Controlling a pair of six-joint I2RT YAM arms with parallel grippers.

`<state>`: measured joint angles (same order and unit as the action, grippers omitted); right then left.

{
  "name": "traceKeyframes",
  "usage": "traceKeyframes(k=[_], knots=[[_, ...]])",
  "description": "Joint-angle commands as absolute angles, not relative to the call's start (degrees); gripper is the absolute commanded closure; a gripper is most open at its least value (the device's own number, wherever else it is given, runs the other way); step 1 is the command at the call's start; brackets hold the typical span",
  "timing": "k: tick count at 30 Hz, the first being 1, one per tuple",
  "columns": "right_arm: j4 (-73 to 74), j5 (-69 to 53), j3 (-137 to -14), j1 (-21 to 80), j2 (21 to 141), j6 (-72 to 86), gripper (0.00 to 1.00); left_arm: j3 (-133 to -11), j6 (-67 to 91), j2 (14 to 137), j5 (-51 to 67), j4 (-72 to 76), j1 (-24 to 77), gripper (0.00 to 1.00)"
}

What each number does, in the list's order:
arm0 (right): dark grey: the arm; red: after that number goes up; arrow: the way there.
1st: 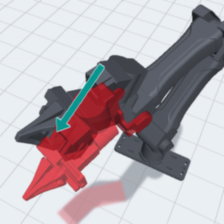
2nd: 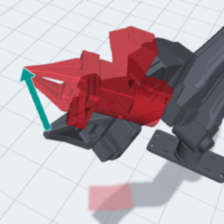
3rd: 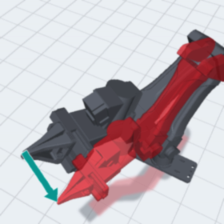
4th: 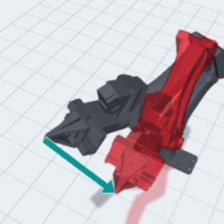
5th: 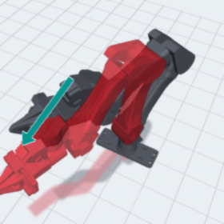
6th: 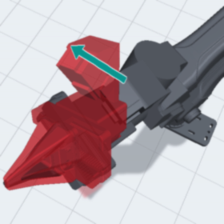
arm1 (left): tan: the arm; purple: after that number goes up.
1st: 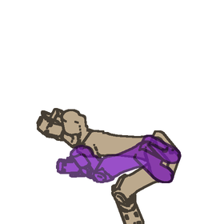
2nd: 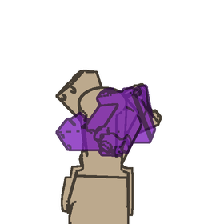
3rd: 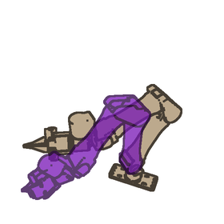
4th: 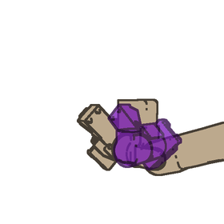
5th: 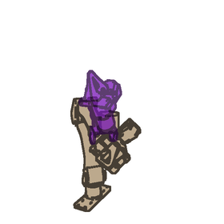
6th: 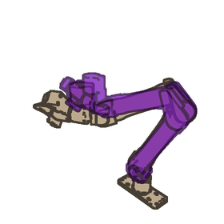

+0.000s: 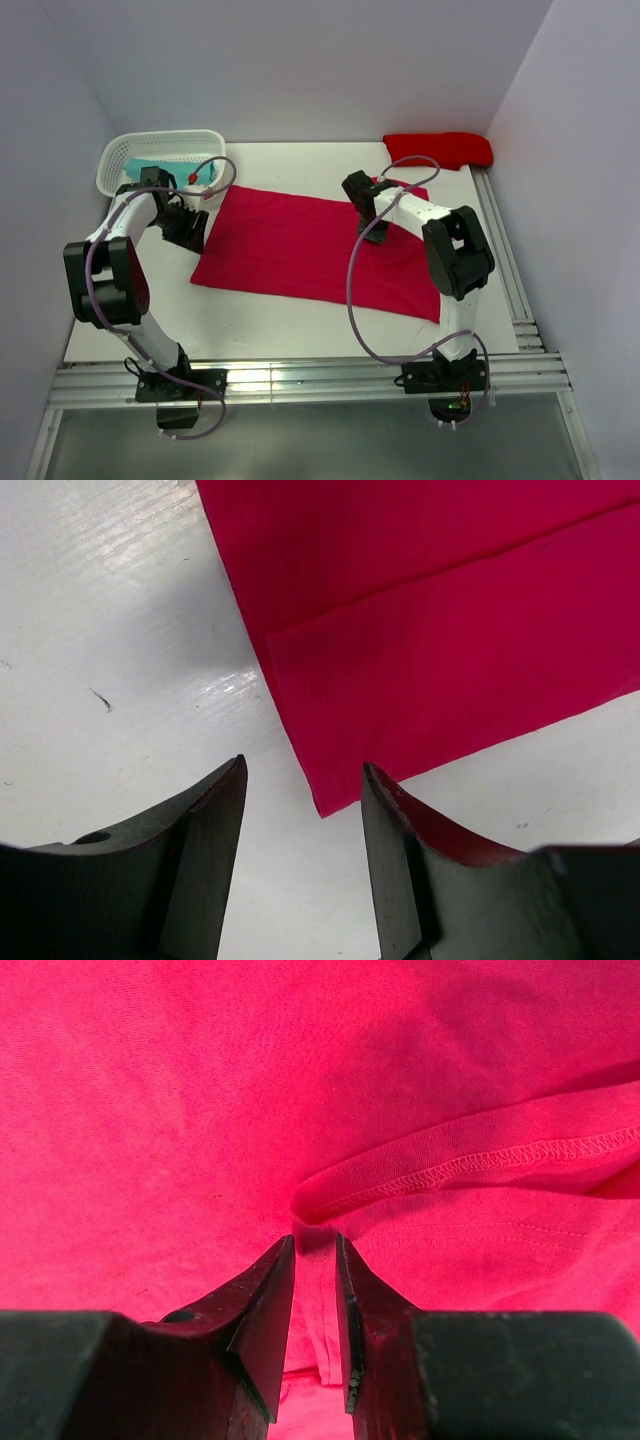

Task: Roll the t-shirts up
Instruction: Fold the tshirt

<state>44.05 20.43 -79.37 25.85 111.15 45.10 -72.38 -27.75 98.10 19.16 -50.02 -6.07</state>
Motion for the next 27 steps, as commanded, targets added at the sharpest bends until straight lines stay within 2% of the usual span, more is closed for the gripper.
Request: traceKeyframes(k=[1,5,8,9,12,27], knots=[[43.3,21.4,-79.5,25.6,112.4,44.9,0.7,-72.3,-27.3,97.5,20.0,-49.1,-5.6,0.45],[42.7,21.4,-78.8,25.5,112.6,44.9,0.74,-72.2,-27.2,97.4,19.7,-49.0,-5.5,0.46],[42.5,21.4,-78.6,25.4,112.5,44.9,0.83,-72.2,-27.1,97.6,19.7,-49.0,-5.3,0.45],[42.1,21.4,-78.5,25.4,112.3,44.9,0.9,-72.2,-27.0,97.6,19.7,-49.0,-5.3,0.46],[41.8,22.1,-78.1,25.5,111.1,44.9,0.96,-72.2,-26.8,97.5,19.7,-48.9,-4.9,0.45],[36.6,23.5,-73.7,27.4,108.3,41.3,0.99,-71.5,-26.3,97.5,19.1,-48.3,-4.0,0.46]])
